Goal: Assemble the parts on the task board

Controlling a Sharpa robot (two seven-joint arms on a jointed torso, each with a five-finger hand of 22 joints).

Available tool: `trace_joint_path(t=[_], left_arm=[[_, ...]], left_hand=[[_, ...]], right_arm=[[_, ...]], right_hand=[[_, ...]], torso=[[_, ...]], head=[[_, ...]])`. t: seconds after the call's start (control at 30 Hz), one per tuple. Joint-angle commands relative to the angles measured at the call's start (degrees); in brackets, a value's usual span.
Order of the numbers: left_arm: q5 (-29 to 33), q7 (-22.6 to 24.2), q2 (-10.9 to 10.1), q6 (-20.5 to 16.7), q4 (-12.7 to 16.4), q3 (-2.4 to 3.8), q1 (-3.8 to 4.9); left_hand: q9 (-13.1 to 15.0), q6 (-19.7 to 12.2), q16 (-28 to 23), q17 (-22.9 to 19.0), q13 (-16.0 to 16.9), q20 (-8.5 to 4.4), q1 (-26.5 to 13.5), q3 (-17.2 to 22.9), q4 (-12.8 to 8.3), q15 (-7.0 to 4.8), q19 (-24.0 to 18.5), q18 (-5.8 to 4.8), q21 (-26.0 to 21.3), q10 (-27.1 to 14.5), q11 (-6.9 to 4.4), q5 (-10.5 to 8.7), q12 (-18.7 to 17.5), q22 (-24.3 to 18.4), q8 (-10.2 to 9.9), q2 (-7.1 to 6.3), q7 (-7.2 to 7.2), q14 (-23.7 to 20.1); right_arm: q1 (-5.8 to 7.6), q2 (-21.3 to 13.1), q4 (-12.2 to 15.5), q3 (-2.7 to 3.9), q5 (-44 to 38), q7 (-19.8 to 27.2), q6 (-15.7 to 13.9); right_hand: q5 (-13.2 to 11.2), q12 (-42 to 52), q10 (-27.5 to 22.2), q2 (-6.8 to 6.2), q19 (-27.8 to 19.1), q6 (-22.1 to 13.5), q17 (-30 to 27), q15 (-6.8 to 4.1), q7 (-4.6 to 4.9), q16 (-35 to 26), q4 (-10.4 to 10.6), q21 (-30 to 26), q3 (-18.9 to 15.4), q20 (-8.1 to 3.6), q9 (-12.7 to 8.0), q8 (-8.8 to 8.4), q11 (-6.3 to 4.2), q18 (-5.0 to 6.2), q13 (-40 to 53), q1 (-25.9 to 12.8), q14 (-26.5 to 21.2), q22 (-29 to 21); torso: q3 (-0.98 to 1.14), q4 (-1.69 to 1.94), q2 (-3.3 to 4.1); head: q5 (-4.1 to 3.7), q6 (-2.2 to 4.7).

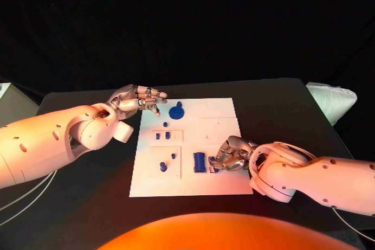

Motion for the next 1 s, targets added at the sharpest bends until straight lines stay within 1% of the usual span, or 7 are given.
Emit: trace_joint_path(t=[0.03, 0.27, 0.43, 0.73, 1.0], left_arm=[[0.3, 0.4, 0.1, 0.4, 0.1, 0.03, 0.01], [0.3, 0.5, 0.3, 0.4, 0.0, 0.03, 0.01], [0.3, 0.5, 0.3, 0.4, -0.1, 0.03, 0.01], [0.3, 0.4, 0.3, 0.4, -0.2, 0.03, 0.01], [0.3, 0.4, 0.3, 0.4, -0.2, 0.03, 0.01]], left_hand=[[-0.1, -0.4, 0.3, -0.1, -0.1, -0.09, -0.2, 0.1, 0.4, 0.41, 0.4, 0.81, -0.4, -0.5, 0.08, 0.19, 0.2, -0.1, 0.3, 0.29, 0.17, -0.2], [-0.1, -0.4, 0.3, -0.1, -0.1, -0.09, -0.2, 0.1, 0.4, 0.41, 0.4, 0.82, -0.4, -0.5, 0.07, 0.20, 0.2, -0.1, 0.3, 0.35, 0.17, -0.2], [-0.1, -0.4, 0.3, -0.1, -0.1, -0.09, -0.2, 0.1, 0.4, 0.41, 0.4, 0.82, -0.4, -0.5, 0.07, 0.20, 0.2, -0.1, 0.3, 0.35, 0.17, -0.2], [-0.1, -0.4, 0.3, -0.1, -0.1, -0.09, -0.3, 0.1, 0.5, 0.41, 0.5, 0.81, -0.4, -0.5, 0.08, 0.20, 0.2, -0.1, 0.4, 0.41, 0.17, -0.2], [-0.1, -0.4, 0.3, -0.1, -0.1, -0.09, -0.3, 0.1, 0.5, 0.41, 0.5, 0.81, -0.4, -0.5, 0.08, 0.20, 0.2, -0.1, 0.4, 0.41, 0.17, -0.2]], right_arm=[[-0.06, 0.2, 0.0, -0.01, 0.6, 0.6, -0.3], [-0.06, 0.4, -0.3, -0.01, 0.9, 0.9, -0.4], [-0.06, 0.5, -0.5, -0.01, 0.9, 0.9, -0.2], [-0.06, 0.7, -0.9, -0.01, 1.0, 1.0, 0.7], [-0.06, 0.6, -0.9, -0.01, 0.5, 1.4, 1.0]], right_hand=[[0.3, 0.2, 5.0, 0.59, 3.5, 0.2, 15.1, -0.39, 0.14, 0.4, -0.1, 0.2, -0.4, -0.42, -0.1, 0.07, -0.47, -0.46, 13.5, -0.2, 6.1, 12.9], [0.2, 0.2, 5.0, 1.01, 3.5, 0.5, 15.1, -0.42, 0.07, 0.4, 0.0, 0.3, -0.6, -0.45, 0.0, 0.27, -0.53, -0.46, 13.5, -0.7, 6.1, 12.9], [-0.4, 0.3, 5.0, 1.24, 3.5, 0.6, 15.1, -0.42, 0.09, 0.4, 0.1, 0.4, -1.5, -0.47, -0.2, 0.28, -0.51, -0.47, 13.6, -2.2, 6.1, 12.9], [-1.5, 0.2, 5.0, 0.82, 3.4, 0.5, 15.1, -0.40, 0.12, 0.4, 0.0, 0.1, -2.6, -0.46, -0.3, 0.23, -0.48, -0.43, 13.5, -3.3, 6.1, 12.8], [-1.5, 0.2, 5.0, 0.11, 3.4, 0.6, 15.1, -0.36, 0.18, 0.4, 0.1, 0.1, -4.3, -0.43, -0.5, 0.22, -0.42, -0.42, 13.6, -4.7, 6.1, 12.8]], torso=[[-0.02, 0.02, 0.06], [0.00, 0.01, -0.02], [-0.01, -0.02, -0.01], [0.05, -0.01, -0.02], [0.07, -0.05, -0.04]], head=[[0.00, 0.01], [0.02, 0.01], [-0.10, 0.01], [-0.01, 0.01], [0.11, 0.01]])
